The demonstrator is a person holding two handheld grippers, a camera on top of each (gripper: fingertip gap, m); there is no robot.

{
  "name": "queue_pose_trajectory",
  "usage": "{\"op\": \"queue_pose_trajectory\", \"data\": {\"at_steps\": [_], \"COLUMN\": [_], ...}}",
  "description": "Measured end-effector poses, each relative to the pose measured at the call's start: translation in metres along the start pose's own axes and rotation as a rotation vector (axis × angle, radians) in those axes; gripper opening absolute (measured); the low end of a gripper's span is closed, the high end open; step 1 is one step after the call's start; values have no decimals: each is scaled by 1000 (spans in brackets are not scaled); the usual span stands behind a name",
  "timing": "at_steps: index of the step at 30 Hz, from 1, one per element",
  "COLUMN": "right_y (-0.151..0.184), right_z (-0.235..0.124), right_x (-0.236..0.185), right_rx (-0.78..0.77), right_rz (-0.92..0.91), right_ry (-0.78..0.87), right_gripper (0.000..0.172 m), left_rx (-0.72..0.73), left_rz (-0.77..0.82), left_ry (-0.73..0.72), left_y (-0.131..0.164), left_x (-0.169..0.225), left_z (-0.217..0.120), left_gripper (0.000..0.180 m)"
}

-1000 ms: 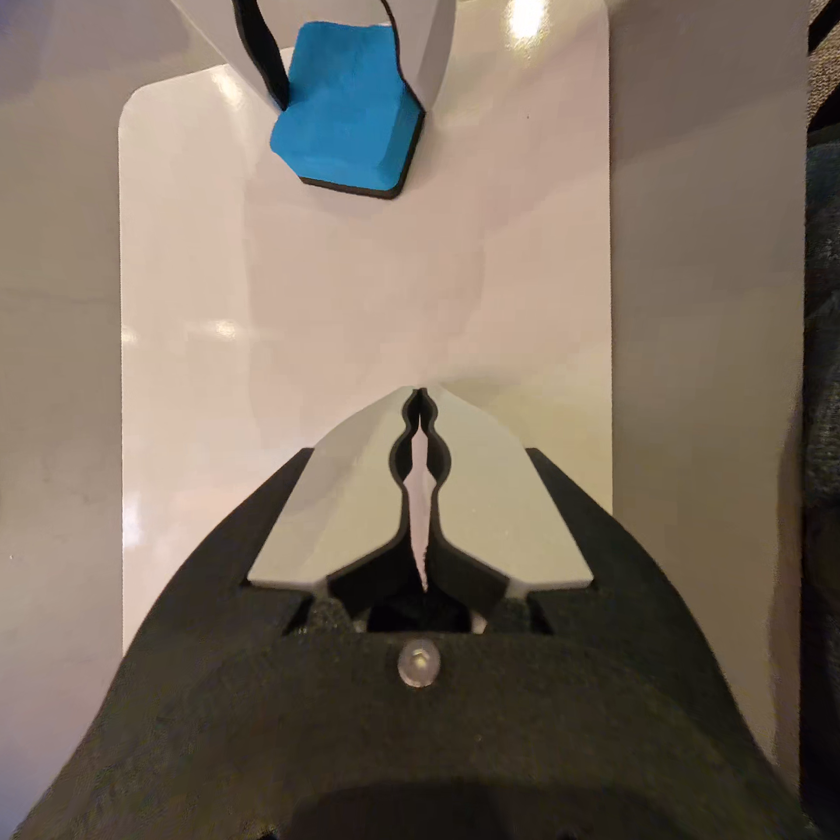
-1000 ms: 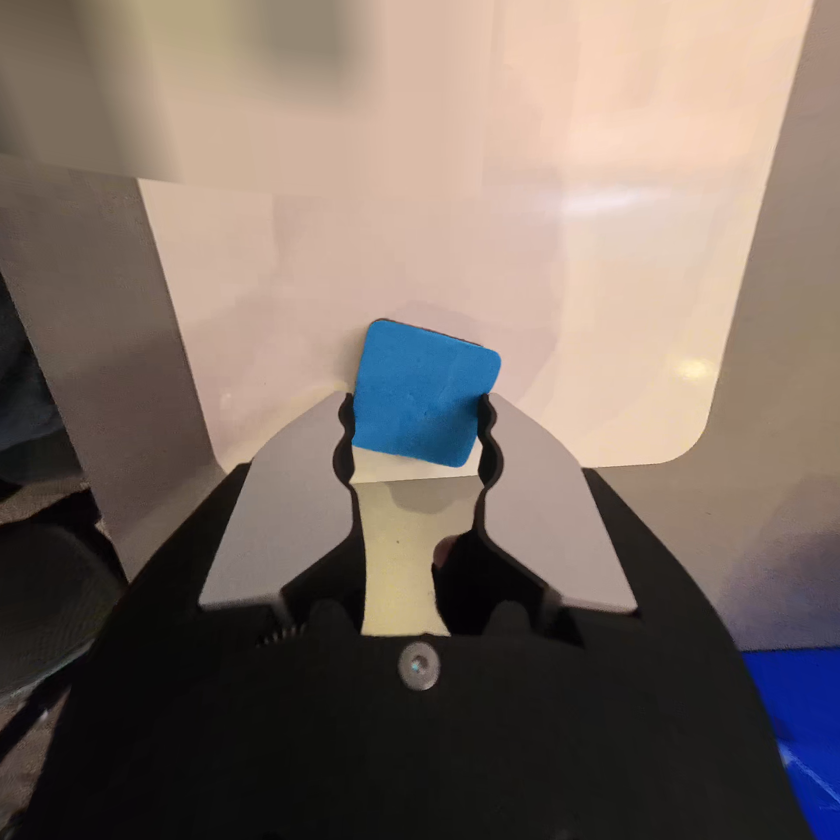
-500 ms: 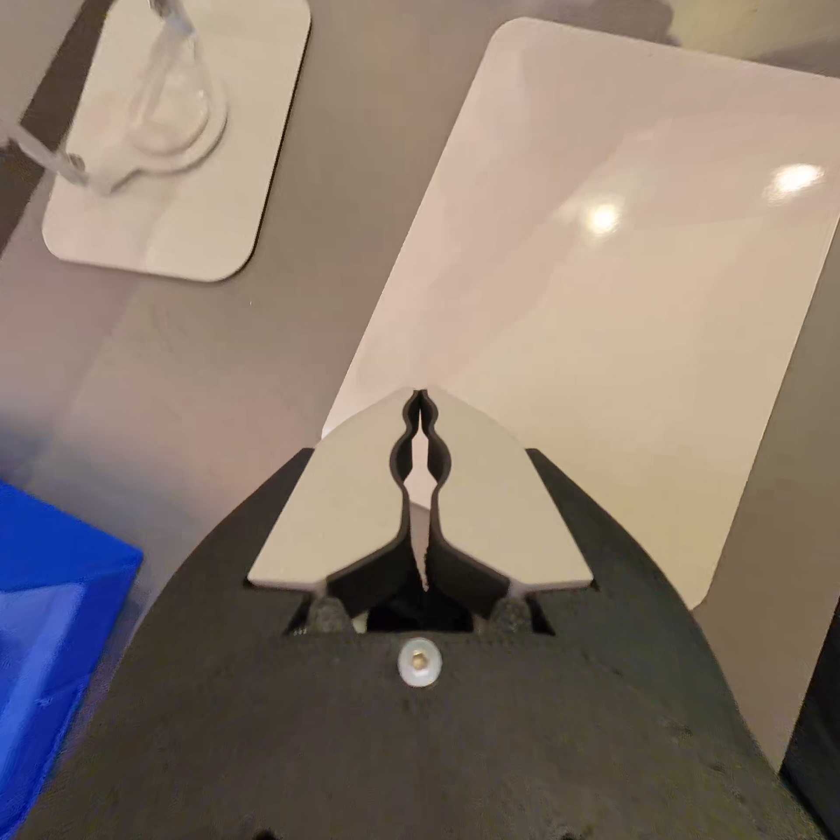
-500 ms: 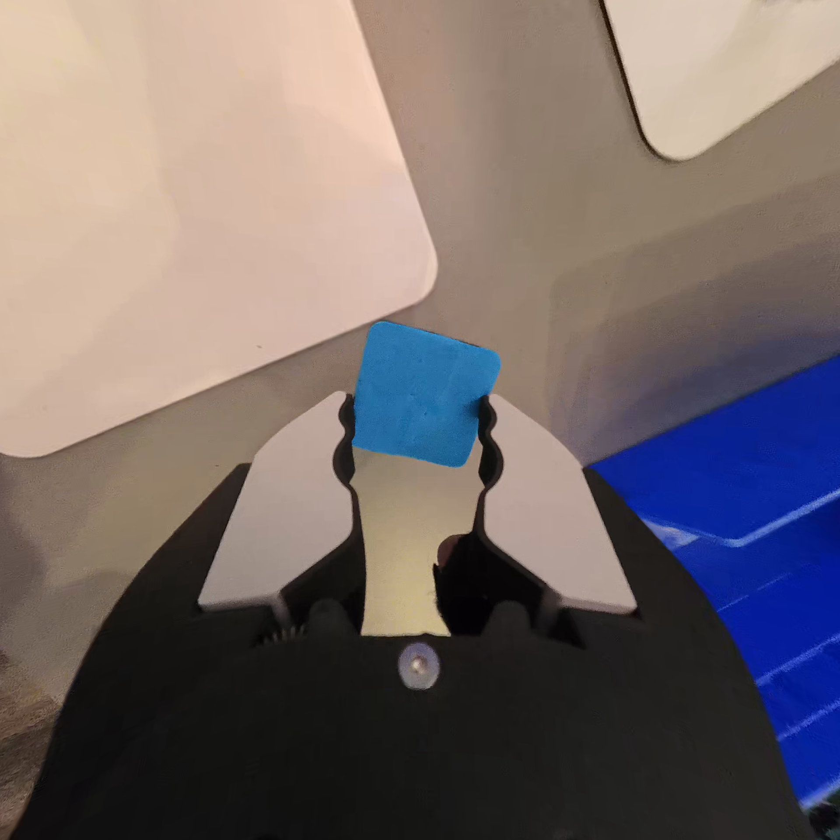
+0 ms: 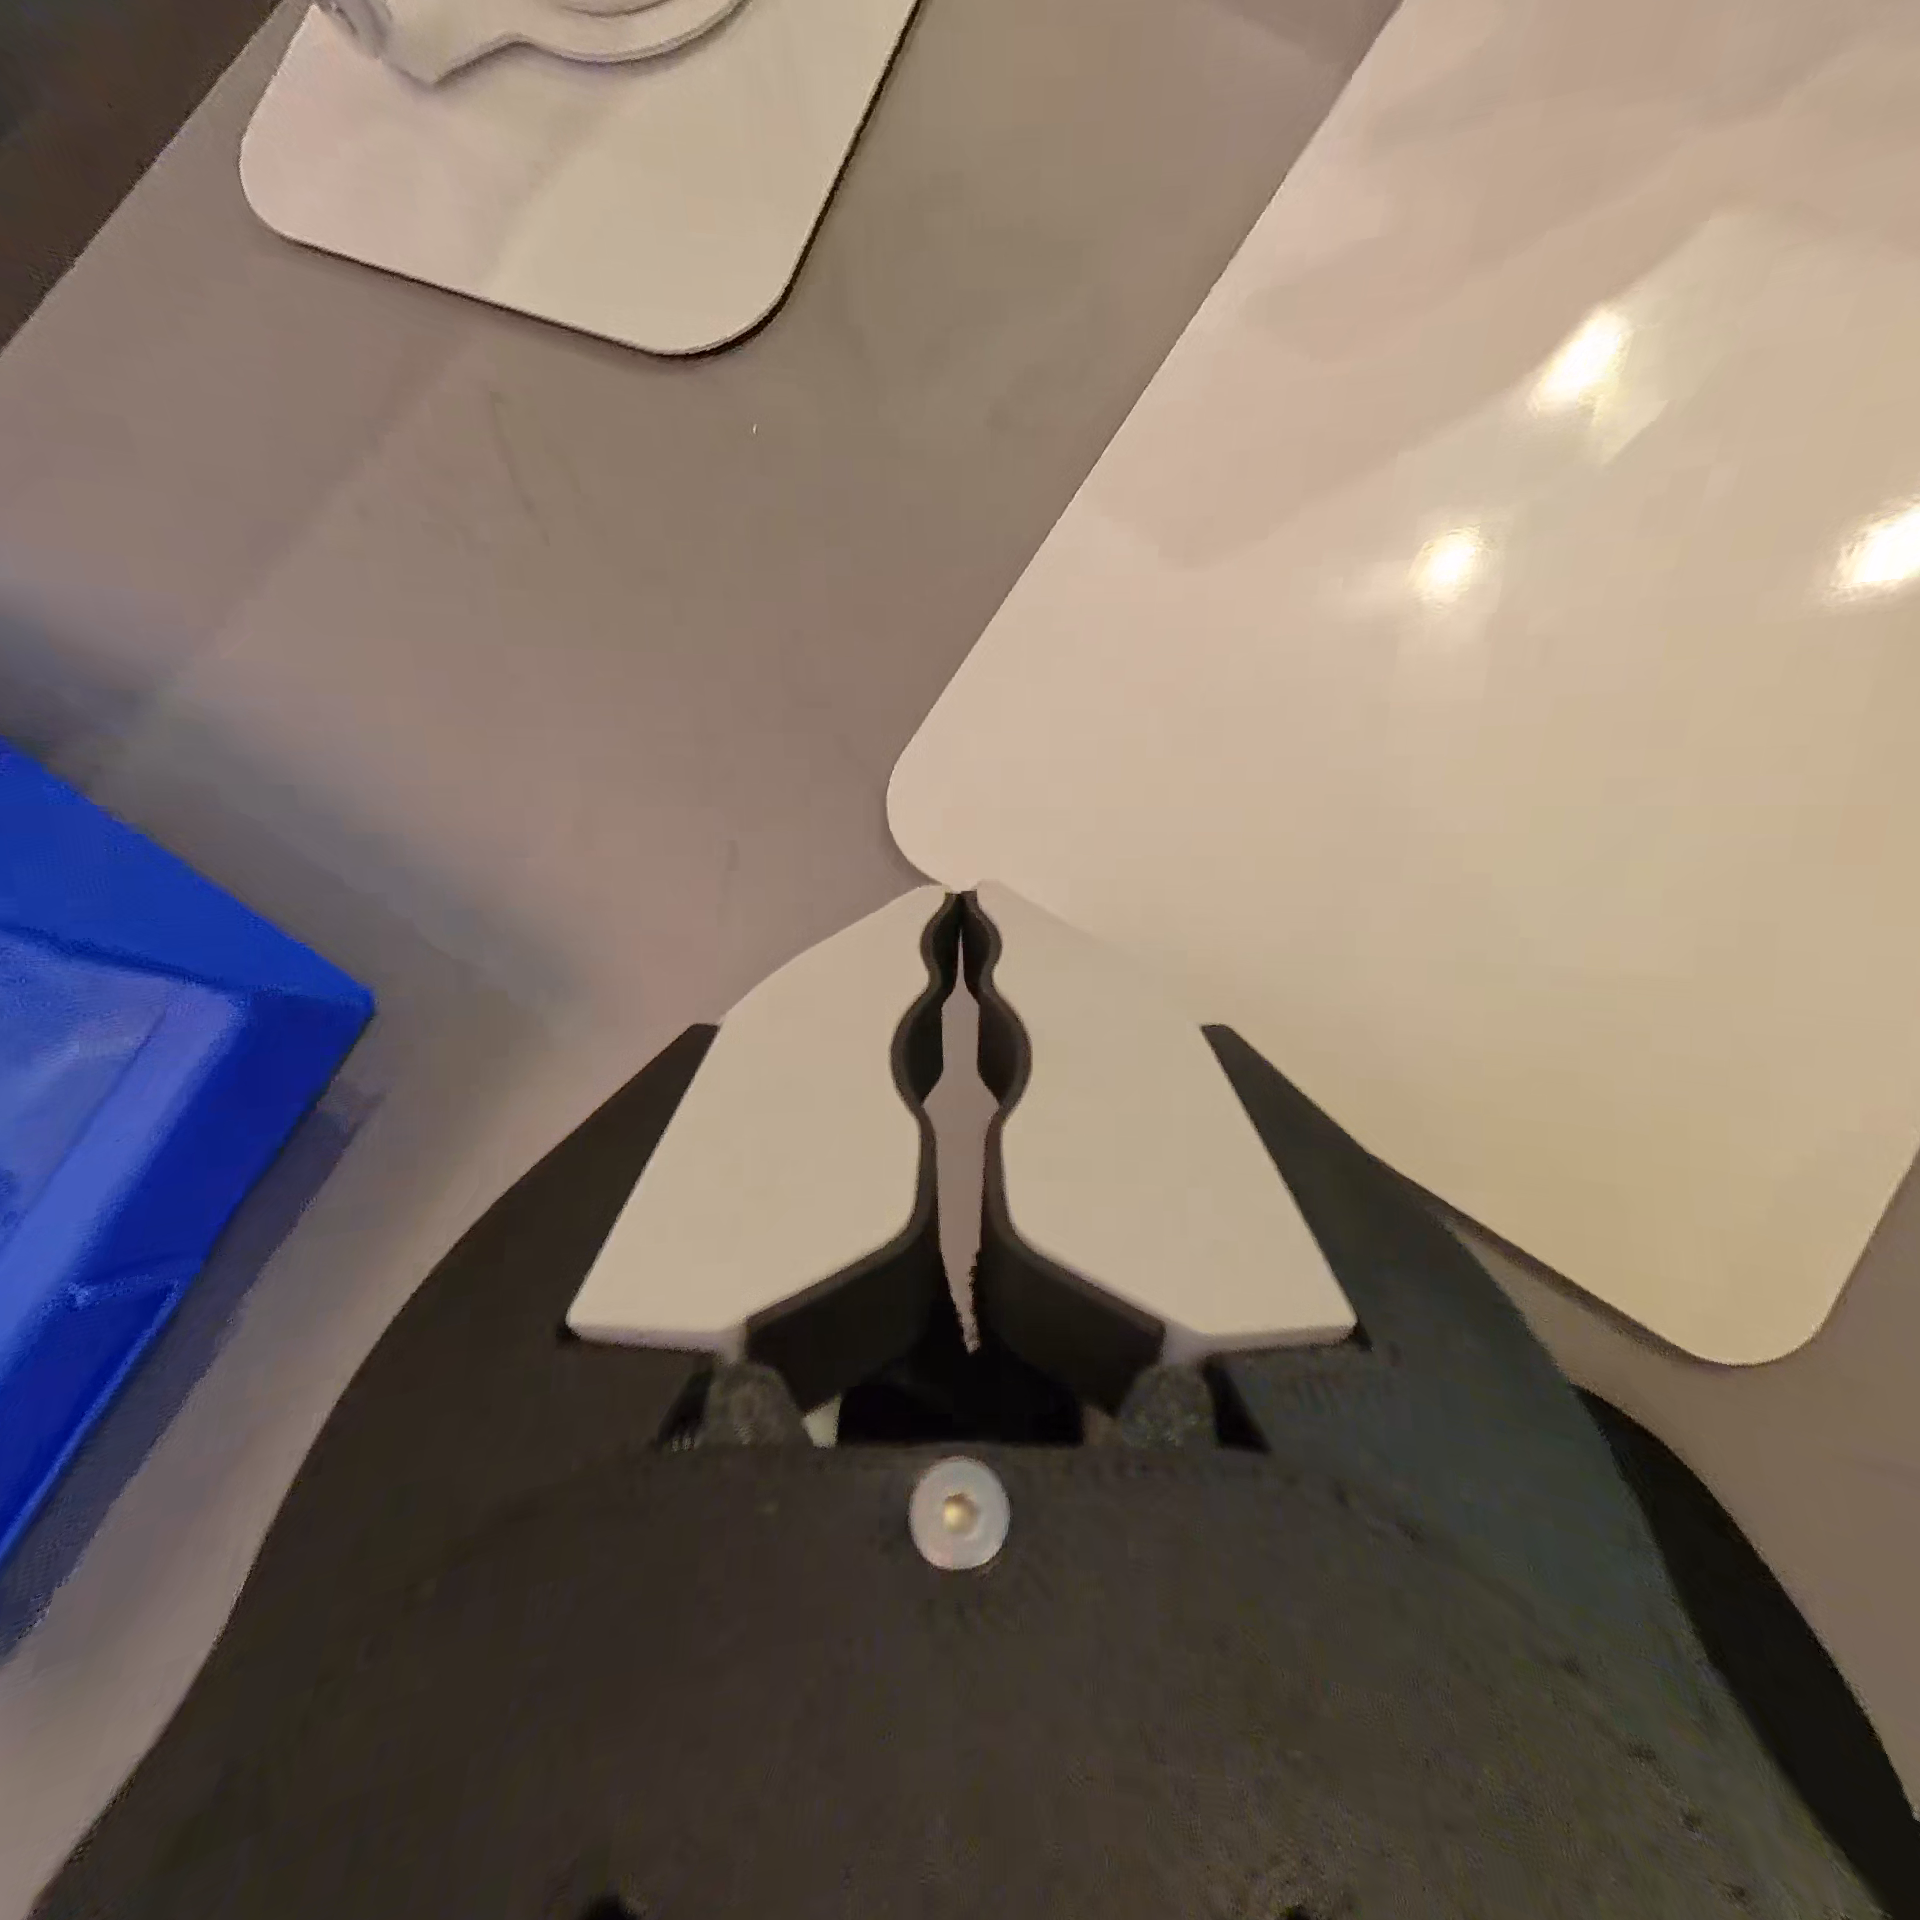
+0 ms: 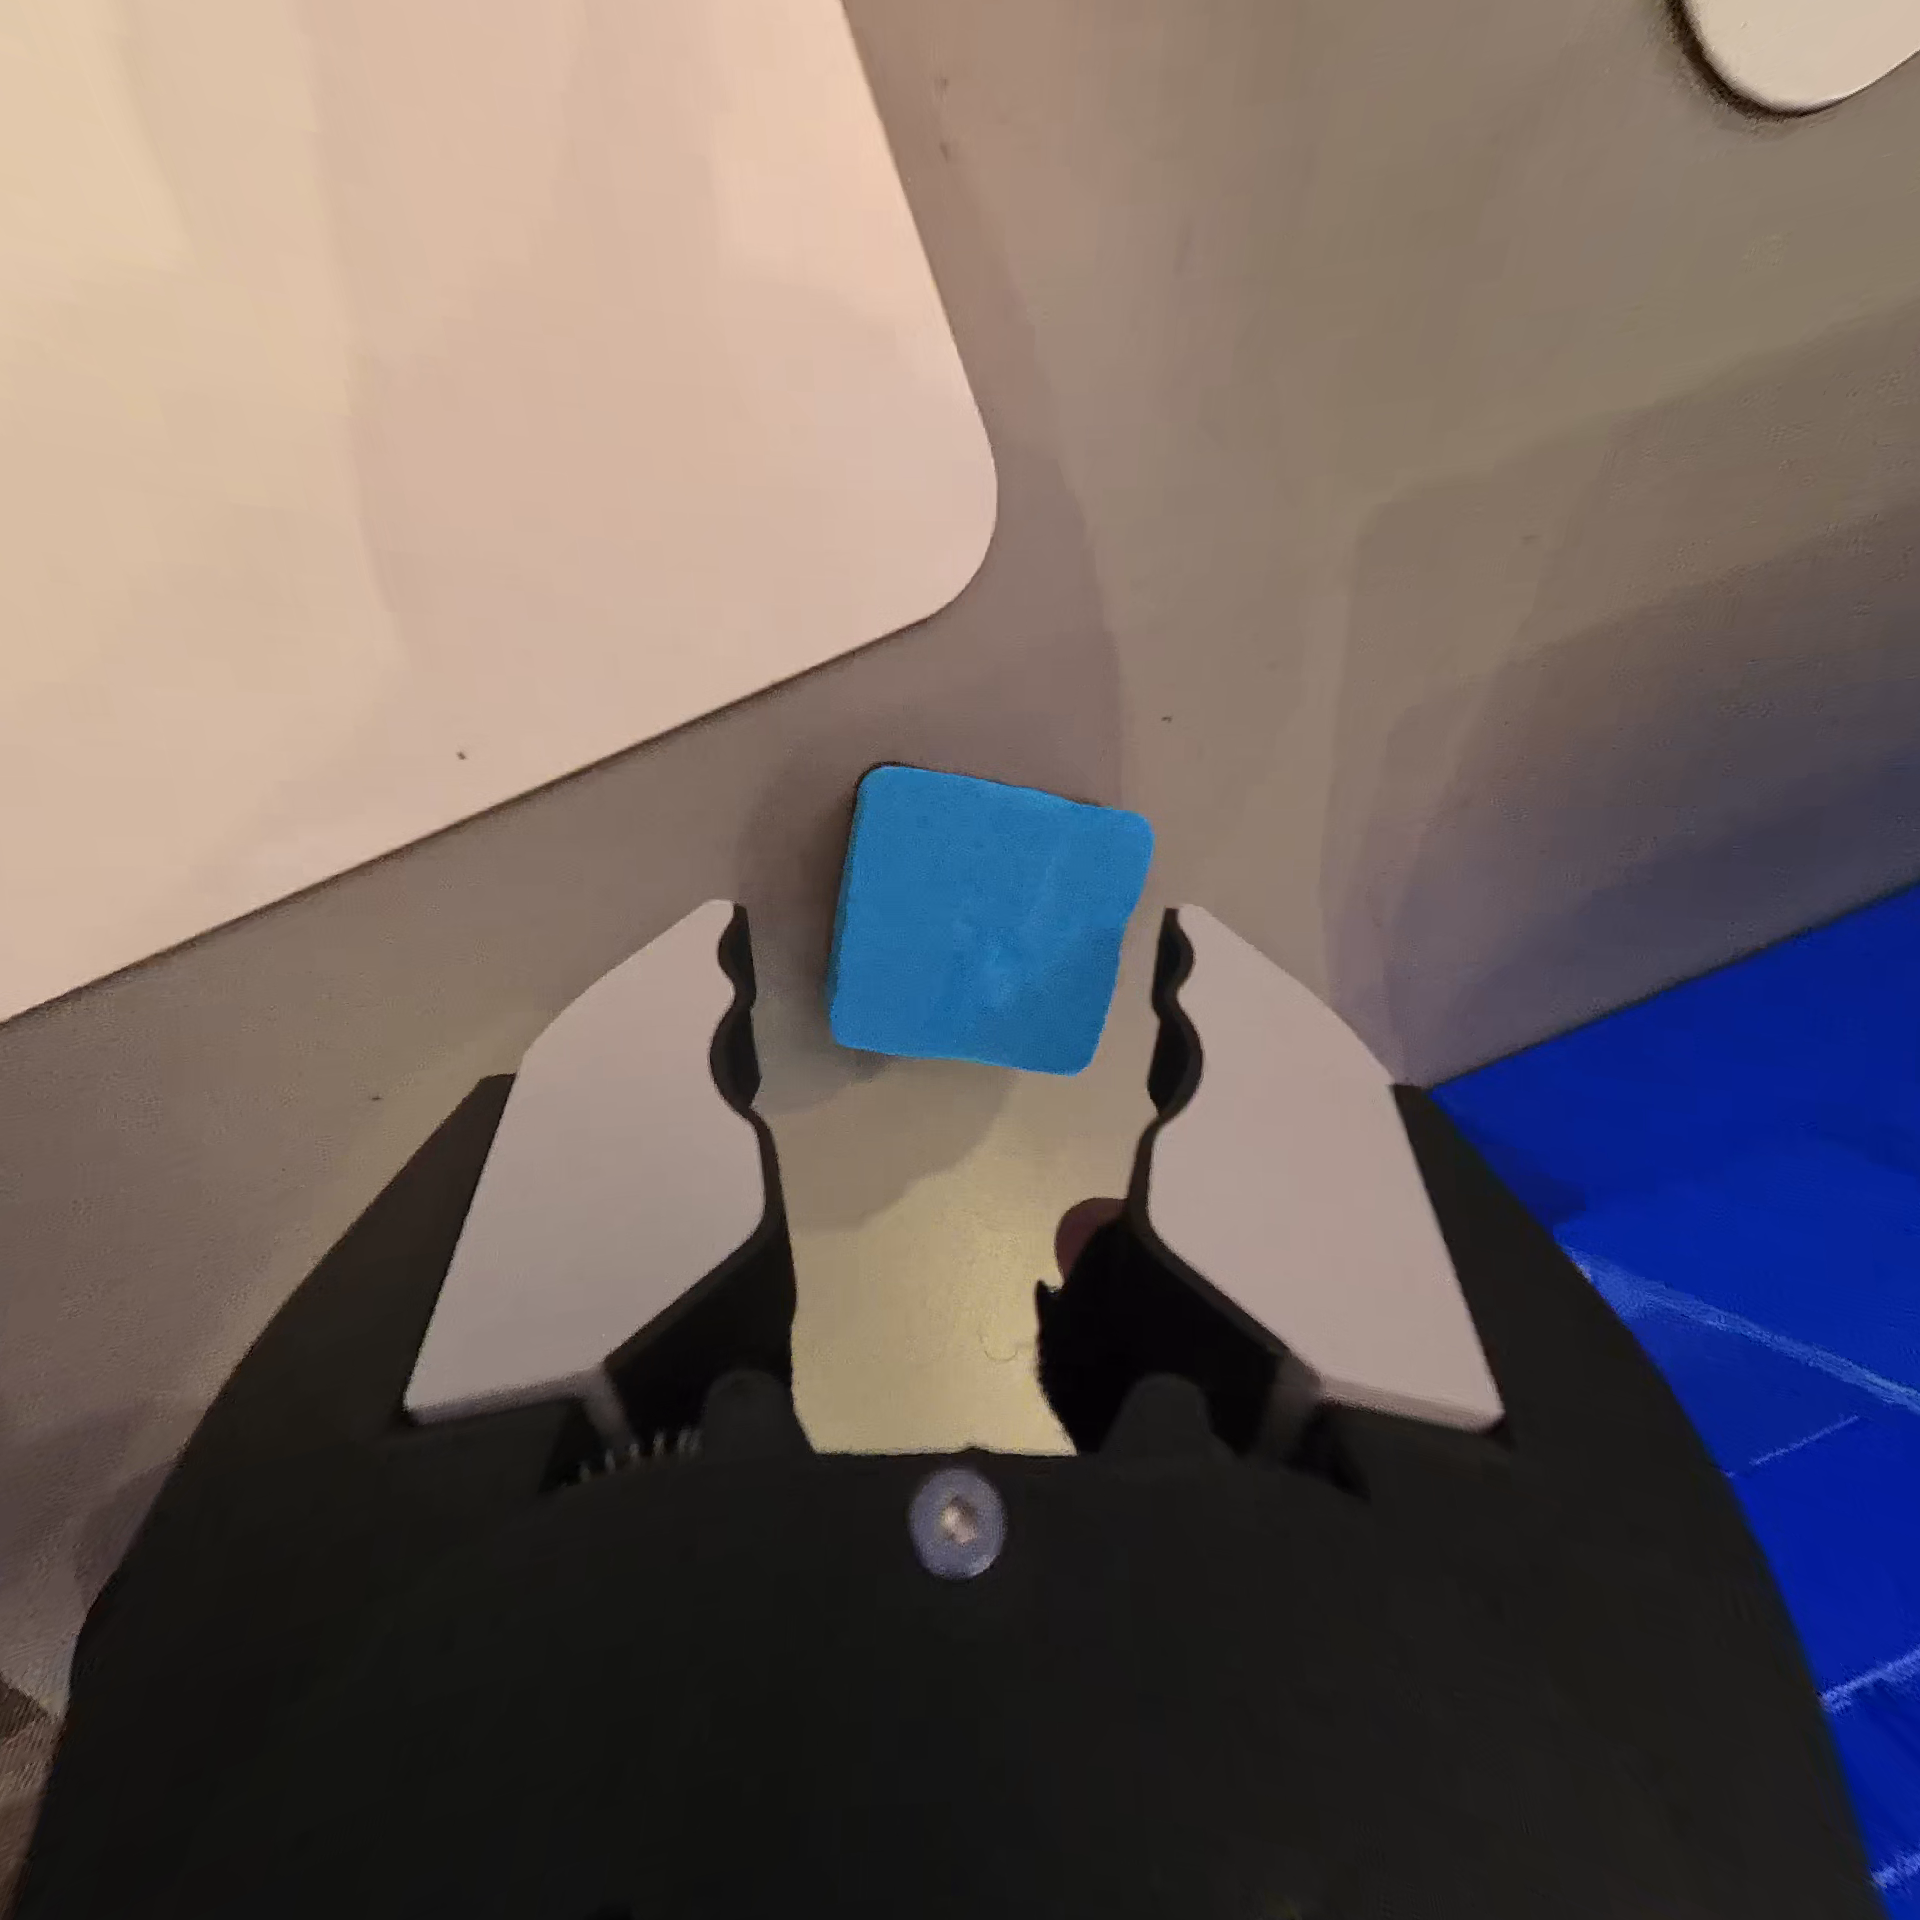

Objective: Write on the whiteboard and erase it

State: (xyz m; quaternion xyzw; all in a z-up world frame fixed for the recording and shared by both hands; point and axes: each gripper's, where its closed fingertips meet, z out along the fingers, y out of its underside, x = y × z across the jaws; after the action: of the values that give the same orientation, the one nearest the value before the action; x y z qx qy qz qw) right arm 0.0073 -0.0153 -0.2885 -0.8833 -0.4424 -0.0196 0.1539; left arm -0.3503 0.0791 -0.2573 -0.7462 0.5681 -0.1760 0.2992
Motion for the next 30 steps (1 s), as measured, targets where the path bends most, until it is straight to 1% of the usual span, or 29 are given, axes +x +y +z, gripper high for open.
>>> {"op": "queue_pose_trajectory", "data": {"at_steps": [1,5,7,9,11,13,16,18,20,22,23,24,26,27,28,29,30], "right_y": [-1,-1,3,6,6,6,0,-2,-5,-6,-6,-7,-9,-10,-10,-10,-11], "right_z": [-2,-6,-6,-6,-5,-4,-4,-3,-3,-3,-3,-4,-5,-6,-7,-8,-9], "right_x": [-1,-2,-2,-2,-3,-2,-4,-4,-5,-5,-7,-7,-8,-8,-7,-6,-5], "right_rx": [13,51,63,78,100,114,136,139,147,146,147,149,156,162,166,169,173], "right_rz": [2,13,30,39,44,41,31,24,15,7,-1,-7,-14,-15,-16,-19,-21], "right_ry": [3,21,27,36,40,57,65,75,81,91,91,93,96,100,103,106,109], "right_gripper": [75,75,74,74,73,72,72,71,71,71,71,71,70,70,70,70,70], "left_rx": [6,6,82,126,140,96,-19,-127,-226,-343,-391,-432,-462,-482,-508,-496,-468], "left_rz": [-20,-62,-119,-175,-207,-258,-346,-393,-416,-463,-475,-487,-523,-543,-568,-592,-617], "left_ry": [-1,-74,-120,-220,-340,-388,-391,-400,-410,-375,-375,-380,-383,-378,-344,-317,-302], "left_y": [2,14,8,1,-5,-6,-2,10,22,37,45,51,58,62,66,66,64], "left_x": [-2,-21,-39,-73,-115,-154,-208,-242,-269,-282,-288,-294,-305,-307,-304,-303,-304], "left_z": [-2,-14,-33,-59,-81,-85,-64,-42,-21,-1,7,13,22,25,29,32,33], "left_gripper": [1,9,14,19,25,34,34,33,27,20,20,24,33,32,26,20,18]}}
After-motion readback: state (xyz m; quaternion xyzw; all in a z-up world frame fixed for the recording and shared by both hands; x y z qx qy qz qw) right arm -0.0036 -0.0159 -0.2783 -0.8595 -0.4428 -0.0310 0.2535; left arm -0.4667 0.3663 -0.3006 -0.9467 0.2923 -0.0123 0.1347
